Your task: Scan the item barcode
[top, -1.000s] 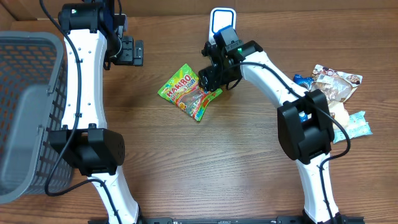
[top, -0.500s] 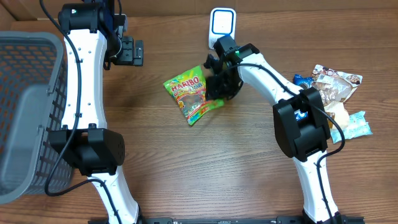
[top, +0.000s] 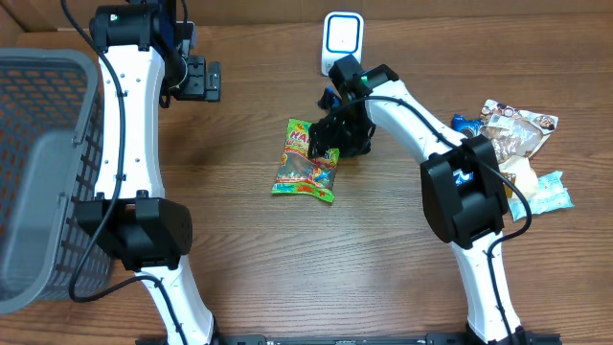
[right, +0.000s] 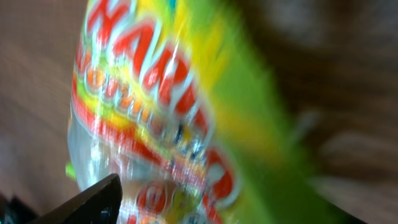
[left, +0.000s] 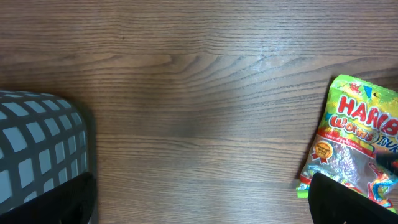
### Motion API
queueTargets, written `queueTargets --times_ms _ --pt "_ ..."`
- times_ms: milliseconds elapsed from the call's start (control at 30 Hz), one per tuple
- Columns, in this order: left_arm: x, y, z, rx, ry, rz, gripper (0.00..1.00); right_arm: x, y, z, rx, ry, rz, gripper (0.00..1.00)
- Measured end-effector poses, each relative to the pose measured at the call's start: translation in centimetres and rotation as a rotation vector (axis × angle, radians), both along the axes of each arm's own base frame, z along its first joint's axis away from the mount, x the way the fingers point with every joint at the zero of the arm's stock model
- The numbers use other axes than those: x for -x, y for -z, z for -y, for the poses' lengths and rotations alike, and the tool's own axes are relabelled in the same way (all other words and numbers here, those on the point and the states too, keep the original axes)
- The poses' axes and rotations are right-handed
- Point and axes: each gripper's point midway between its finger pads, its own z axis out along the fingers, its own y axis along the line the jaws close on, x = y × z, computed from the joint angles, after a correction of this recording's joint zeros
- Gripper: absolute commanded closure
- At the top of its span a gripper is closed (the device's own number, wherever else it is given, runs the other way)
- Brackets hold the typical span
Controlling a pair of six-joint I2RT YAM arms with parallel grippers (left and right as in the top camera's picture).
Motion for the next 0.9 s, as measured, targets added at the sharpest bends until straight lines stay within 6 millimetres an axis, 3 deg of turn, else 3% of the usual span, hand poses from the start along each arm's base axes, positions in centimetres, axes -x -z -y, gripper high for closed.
queueTargets --times_ms 100,200,267,333,500,700,900 --pt "0.0 0.0 0.0 0.000 0.000 0.000 0.00 -1.3 0.1 -0.2 -0.008 0.061 0.026 0.24" --pt "0.0 0.0 0.0 0.000 0.000 0.000 0.00 -1.5 1.0 -0.5 -0.009 0.126 0.017 0.32" --pt "0.0 0.0 0.0 0.000 0.000 0.000 0.00 -1.4 1.2 -0.8 -0.008 0.152 0.007 0.52" --pt "0.0 0.0 0.0 0.000 0.000 0.000 0.00 -0.9 1.5 -1.1 0.000 0.168 -0.008 0.96" --pt "0.0 0.0 0.0 0.000 0.000 0.000 0.00 0.9 2.1 -2.0 0.011 0.158 -0.057 0.96" --pt "0.0 0.0 0.0 0.000 0.000 0.000 0.00 1.0 0.4 -1.2 0.027 0.157 -0.090 0.96" --pt "0.0 0.0 0.0 0.000 0.000 0.000 0.00 -0.7 -4.4 4.7 0.206 0.231 0.027 0.96"
